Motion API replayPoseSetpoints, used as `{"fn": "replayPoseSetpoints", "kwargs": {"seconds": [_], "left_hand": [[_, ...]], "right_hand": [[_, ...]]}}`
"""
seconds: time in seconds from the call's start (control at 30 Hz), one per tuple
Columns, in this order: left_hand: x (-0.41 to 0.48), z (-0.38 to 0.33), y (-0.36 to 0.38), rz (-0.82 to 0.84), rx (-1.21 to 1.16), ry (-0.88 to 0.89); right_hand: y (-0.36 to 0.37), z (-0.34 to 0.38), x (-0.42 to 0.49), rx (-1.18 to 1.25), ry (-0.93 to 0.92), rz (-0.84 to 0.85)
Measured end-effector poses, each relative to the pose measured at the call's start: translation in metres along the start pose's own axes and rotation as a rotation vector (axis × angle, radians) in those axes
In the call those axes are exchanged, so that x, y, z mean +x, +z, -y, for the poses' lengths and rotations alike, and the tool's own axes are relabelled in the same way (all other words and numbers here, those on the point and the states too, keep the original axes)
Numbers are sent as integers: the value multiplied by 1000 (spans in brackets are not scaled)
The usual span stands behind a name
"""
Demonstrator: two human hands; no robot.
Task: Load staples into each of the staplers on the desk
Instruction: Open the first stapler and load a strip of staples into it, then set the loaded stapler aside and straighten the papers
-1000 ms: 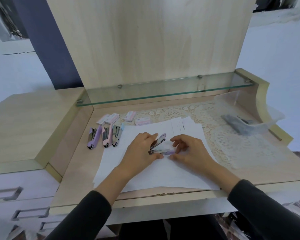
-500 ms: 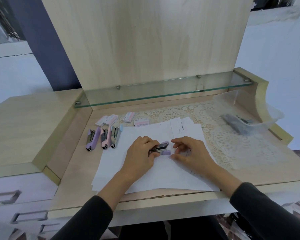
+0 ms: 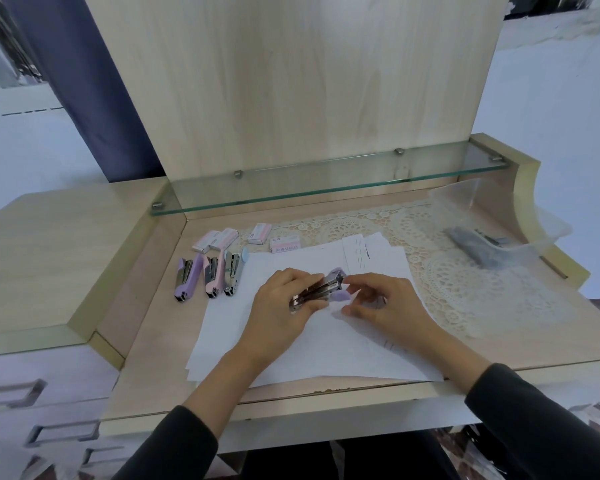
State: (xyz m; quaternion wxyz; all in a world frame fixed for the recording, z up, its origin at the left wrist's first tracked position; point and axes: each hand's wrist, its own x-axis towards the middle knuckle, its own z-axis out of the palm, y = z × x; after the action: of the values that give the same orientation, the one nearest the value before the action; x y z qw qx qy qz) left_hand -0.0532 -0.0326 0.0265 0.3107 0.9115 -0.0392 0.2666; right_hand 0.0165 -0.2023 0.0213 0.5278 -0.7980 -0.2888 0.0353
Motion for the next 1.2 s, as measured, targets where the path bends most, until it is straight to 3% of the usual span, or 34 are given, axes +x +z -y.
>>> {"fn": "replayPoseSetpoints", "kwargs": {"seconds": [0.2, 0.43, 0.67, 0.9, 1.1, 1.2], "left_hand": [[4, -26, -5, 8, -322, -165], [13, -40, 8, -40, -405, -223], [27, -41, 19, 91, -364, -258], [35, -29, 29, 202, -244, -276], [44, -11, 22, 213, -114, -262], [51, -3, 15, 221, -81, -276]], "right_hand": [[-10, 10, -2, 306, 36, 51], [-25, 18, -4, 569, 31, 34], [-36, 5, -11, 499, 122, 82], [-47, 0, -8, 433, 206, 10], [-67, -13, 5, 21, 312, -145], [-80, -20, 11, -186, 361, -126]]}}
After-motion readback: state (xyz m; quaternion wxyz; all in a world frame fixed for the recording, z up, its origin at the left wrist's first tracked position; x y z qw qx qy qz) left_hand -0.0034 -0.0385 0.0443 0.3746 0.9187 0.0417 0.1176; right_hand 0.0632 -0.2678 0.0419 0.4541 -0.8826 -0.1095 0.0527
